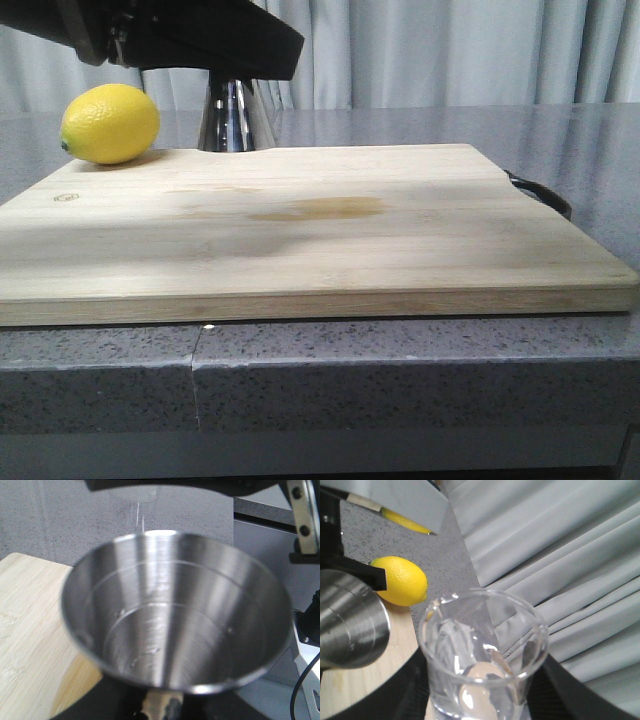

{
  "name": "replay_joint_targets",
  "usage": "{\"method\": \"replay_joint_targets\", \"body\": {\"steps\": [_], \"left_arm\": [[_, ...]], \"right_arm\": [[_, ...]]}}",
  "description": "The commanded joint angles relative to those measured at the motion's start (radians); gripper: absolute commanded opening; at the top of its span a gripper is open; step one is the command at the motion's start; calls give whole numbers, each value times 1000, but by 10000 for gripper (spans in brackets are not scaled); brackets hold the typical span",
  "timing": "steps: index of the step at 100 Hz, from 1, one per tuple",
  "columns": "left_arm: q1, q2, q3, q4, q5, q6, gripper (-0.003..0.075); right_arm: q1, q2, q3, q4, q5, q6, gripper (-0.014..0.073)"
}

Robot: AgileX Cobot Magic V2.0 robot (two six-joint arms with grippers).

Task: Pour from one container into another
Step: 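Lift the beaker with the right gripper and bring it over the jigger, then tilt the beaker with the right gripper, pouring liquid into the jigger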

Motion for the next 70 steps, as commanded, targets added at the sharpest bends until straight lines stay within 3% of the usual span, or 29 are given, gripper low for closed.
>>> {"method": "replay_joint_targets", "body": {"steps": [1, 70], "left_arm": [[-9, -27, -25, -65, 49, -7, -19], [-9, -27, -25, -65, 49, -7, -19]], "right_arm": [[1, -33, -37, -23, -69, -2, 66], [1, -33, -37, -169, -88, -2, 66]]}}
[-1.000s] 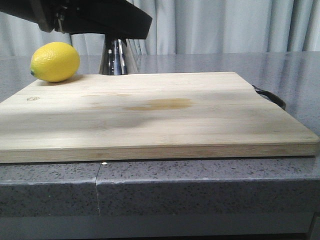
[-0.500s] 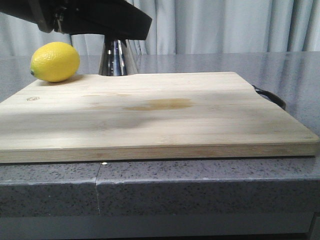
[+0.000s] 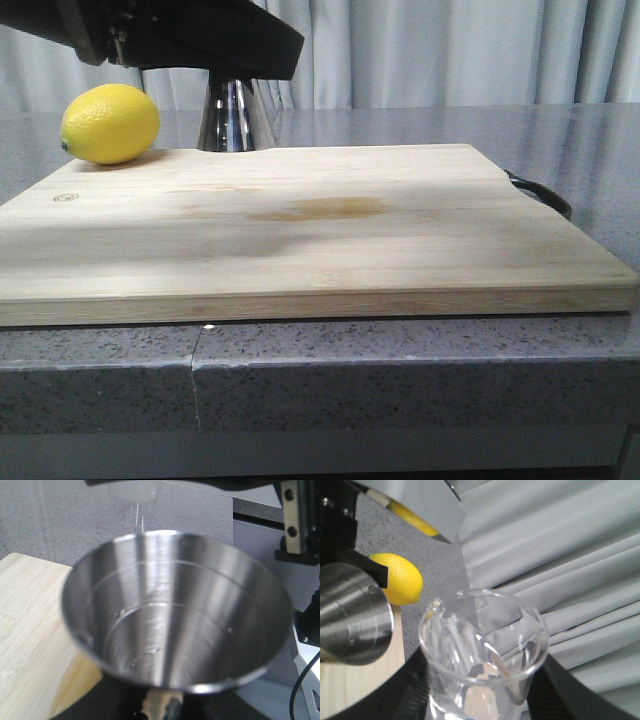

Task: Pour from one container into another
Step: 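Tilt the beaker with the right gripper, pouring liquid into the jigger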

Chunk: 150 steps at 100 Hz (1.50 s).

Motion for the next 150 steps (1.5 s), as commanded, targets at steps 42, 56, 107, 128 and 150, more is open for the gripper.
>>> {"method": "replay_joint_targets", "body": {"steps": [42, 56, 107, 128, 150], "left_arm": [[-9, -27, -25, -66, 45, -7, -20], [-9, -27, -25, -64, 45, -7, -20], [-9, -27, -25, -56, 49, -7, -20], [-9, -27, -25, -51, 51, -7, -19], [-9, -27, -25, -50, 51, -7, -20]], "right_arm": [[1, -33, -37, -98, -57, -2, 66], [1, -33, -37, -138, -48, -2, 66], [1, -33, -37, -229, -36, -2, 66], [1, -33, -37, -267, -36, -2, 66], [1, -33, -37, -302, -36, -2, 66]]}}
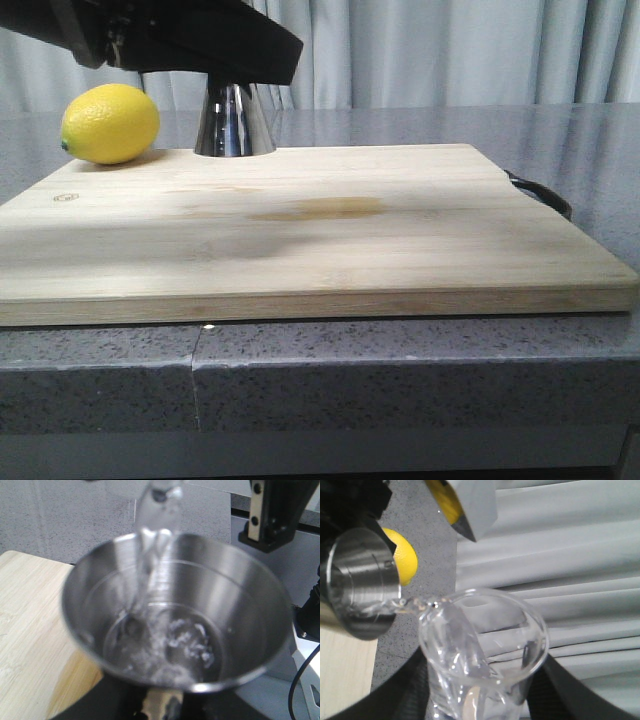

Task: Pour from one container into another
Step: 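Tilt the beaker with the right gripper, pouring liquid into the jigger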

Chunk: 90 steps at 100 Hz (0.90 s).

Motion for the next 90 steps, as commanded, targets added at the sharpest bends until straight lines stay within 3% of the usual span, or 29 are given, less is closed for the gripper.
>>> {"method": "replay_joint_targets", "body": {"steps": [1, 90], "left_arm": [[-9, -27, -25, -65, 47, -7, -20], [-9, -27, -25, -63, 47, -7, -19]], "right_arm": [[1, -33, -37, -24, -28, -2, 66], [1, -33, -37, -90, -28, -2, 66]]}}
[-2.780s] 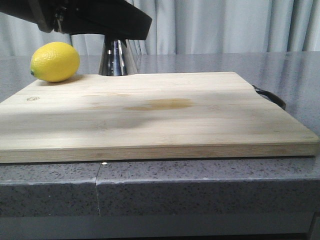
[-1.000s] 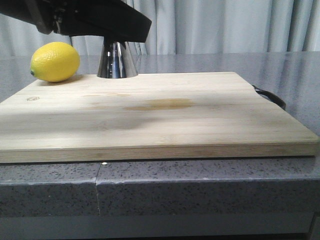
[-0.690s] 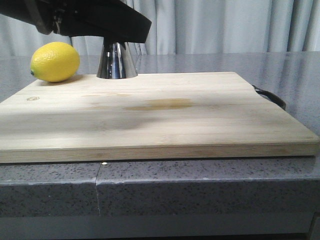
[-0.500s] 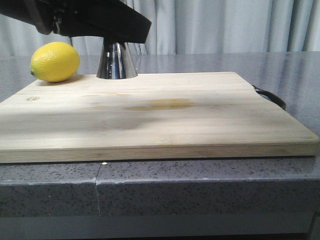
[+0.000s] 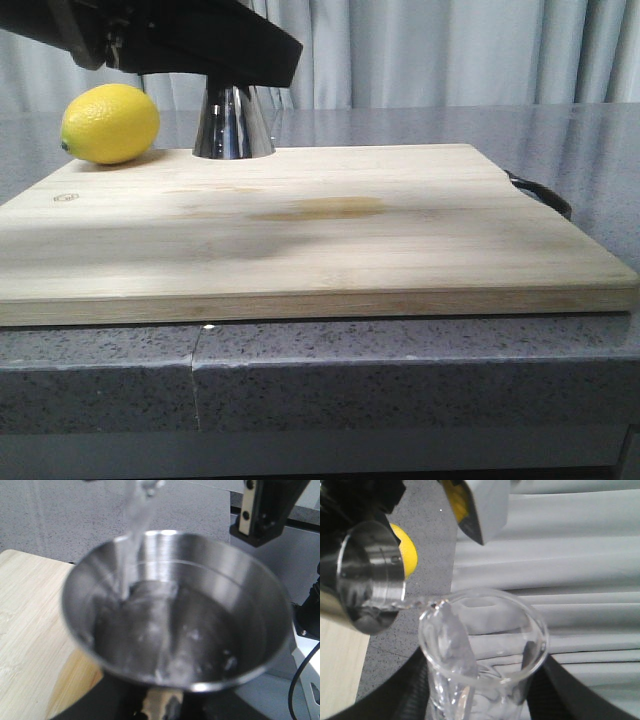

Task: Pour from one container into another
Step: 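Tilt the beaker with the right gripper, pouring liquid into the jigger, then lower the beaker onto the board with the right gripper and release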

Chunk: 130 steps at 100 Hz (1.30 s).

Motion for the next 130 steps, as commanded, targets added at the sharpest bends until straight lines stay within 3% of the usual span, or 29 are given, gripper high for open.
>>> {"method": "replay_joint_targets", "body": {"steps": [1, 14, 27, 38, 66, 85, 104, 116, 130], "left_arm": [[-9, -27, -25, -70, 47, -7, -19], [-9, -27, -25, -70, 47, -7, -19], [-9, -27, -25, -70, 47, -7, -20], [-9, -27, -25, -70, 47, -7, -20], [-9, -27, -25, -70, 47, -7, -19], [-9, -27, -25, -70, 47, -7, -19], [-9, -27, -25, -70, 47, -7, -20], [-9, -27, -25, -70, 47, -7, -20], [-9, -27, -25, -70, 40, -3, -20]], "right_arm": [[1, -33, -37, -4, -22, -2, 66], [1, -33, -37, 63, -43, 28, 66], [1, -33, -37, 183, -70, 254, 66], [1, -33, -37, 187, -61, 402, 66], [-39, -33, -37, 200, 9, 580, 66], [-188, -33, -30, 200, -49, 749, 66], [-399, -31, 65, 220, -299, 908, 66], [-507, -19, 170, 296, -483, 888, 66], [-588, 48, 204, 362, -595, 869, 66]]}}
